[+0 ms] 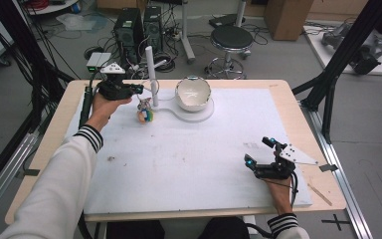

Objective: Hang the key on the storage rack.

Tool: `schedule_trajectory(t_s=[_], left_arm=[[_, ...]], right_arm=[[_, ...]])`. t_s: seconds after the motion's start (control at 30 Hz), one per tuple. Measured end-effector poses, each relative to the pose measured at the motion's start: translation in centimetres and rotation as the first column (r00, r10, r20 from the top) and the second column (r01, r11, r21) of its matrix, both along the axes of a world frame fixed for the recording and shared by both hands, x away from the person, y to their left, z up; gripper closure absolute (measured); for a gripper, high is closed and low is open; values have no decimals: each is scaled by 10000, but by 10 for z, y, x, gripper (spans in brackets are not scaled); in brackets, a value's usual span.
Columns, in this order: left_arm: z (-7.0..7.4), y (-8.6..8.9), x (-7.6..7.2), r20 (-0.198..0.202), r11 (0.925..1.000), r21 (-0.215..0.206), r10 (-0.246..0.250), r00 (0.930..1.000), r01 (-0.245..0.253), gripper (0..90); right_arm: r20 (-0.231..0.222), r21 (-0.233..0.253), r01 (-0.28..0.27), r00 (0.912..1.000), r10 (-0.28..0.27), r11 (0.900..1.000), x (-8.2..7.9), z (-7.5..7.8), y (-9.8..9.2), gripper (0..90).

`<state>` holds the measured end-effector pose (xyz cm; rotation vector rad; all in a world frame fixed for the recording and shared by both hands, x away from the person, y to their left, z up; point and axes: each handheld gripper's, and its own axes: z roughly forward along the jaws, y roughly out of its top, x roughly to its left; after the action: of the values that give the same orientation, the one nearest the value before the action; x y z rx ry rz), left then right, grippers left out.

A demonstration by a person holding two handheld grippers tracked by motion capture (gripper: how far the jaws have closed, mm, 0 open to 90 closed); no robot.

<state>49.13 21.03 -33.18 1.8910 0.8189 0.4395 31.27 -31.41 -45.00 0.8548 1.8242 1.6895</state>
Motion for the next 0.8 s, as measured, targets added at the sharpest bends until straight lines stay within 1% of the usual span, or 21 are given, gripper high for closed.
schedule_trajectory(t_s=[0.13, 0.17, 0.23, 0.37, 0.47, 0.5, 0.53, 0.57, 0.6, 0.63, 0.67, 0.7, 0.73, 0.77, 0.8], left_arm=[[-3, 1, 3, -145, 9999, 49, 155, 9998, -154, 870], [-4, 1, 3, -160, 9998, 8, 185, 9997, -185, 870], [-4, 1, 4, -213, 9997, 54, 235, 9995, -234, 870], [-6, 2, 4, -327, 9995, 160, 280, 9991, -275, 869], [-6, 2, 4, -302, 9991, 212, 371, 9989, -365, 864], [-6, 1, 4, -259, 9986, 245, 484, 9985, -478, 812], [-5, 2, 3, -116, 9984, 119, 549, 9984, -547, 812], [-5, 2, 3, 29, 9980, 43, 633, 9980, -633, 723], [-4, 3, 1, 12, 9963, -132, 849, 9964, -849, 586], [-3, 5, -1, -40, 9949, -204, 992, 9951, -992, 552], [-2, 7, -3, 40, 9945, -213, 1027, 9947, -1026, 552], [-1, 9, -6, 234, 9951, -76, 992, 9948, -990, 443], [0, 11, -9, 353, 9949, 40, 1008, 9943, -1010, 408], [0, 13, -13, 401, 9953, 57, 959, 9946, -962, 374], [0, 16, -18, 439, 9963, 7, 860, 9953, -861, 374]], right_arm=[[20, -51, 42, 10000, -42, 10000, 0, 0, 0, 9], [1, -23, 28, 10000, -28, 10000, 0, 0, 0, 9], [-58, -2, 75, 10000, -75, 10000, 0, 0, 0, 9], [61, -145, 132, 9999, -131, 9998, 0, 0, 1, 10], [25, -163, 163, 9999, -163, 9997, -1, 0, 2, 10], [-3, -137, 173, 9999, -173, 9998, -1, 0, 2, 10], [-3, -137, 173, 9999, -173, 9998, -1, 0, 2, 10], [7, -162, 166, 9999, -166, 9997, -1, 0, 2, 10], [53, -199, 236, 9997, -235, 9995, -1, 0, 2, 10], [56, -203, 251, 9997, -250, 9995, -1, 0, 2, 10], [56, -203, 251, 9997, -250, 9995, -1, 0, 2, 10], [52, -206, 270, 9996, -269, 9994, -1, 0, 2, 10], [43, -192, 277, 9996, -277, 9994, -1, 0, 2, 10], [40, -198, 283, 9996, -282, 9994, -1, 0, 2, 10], [40, -198, 283, 9996, -282, 9994, -1, 0, 2, 10]])
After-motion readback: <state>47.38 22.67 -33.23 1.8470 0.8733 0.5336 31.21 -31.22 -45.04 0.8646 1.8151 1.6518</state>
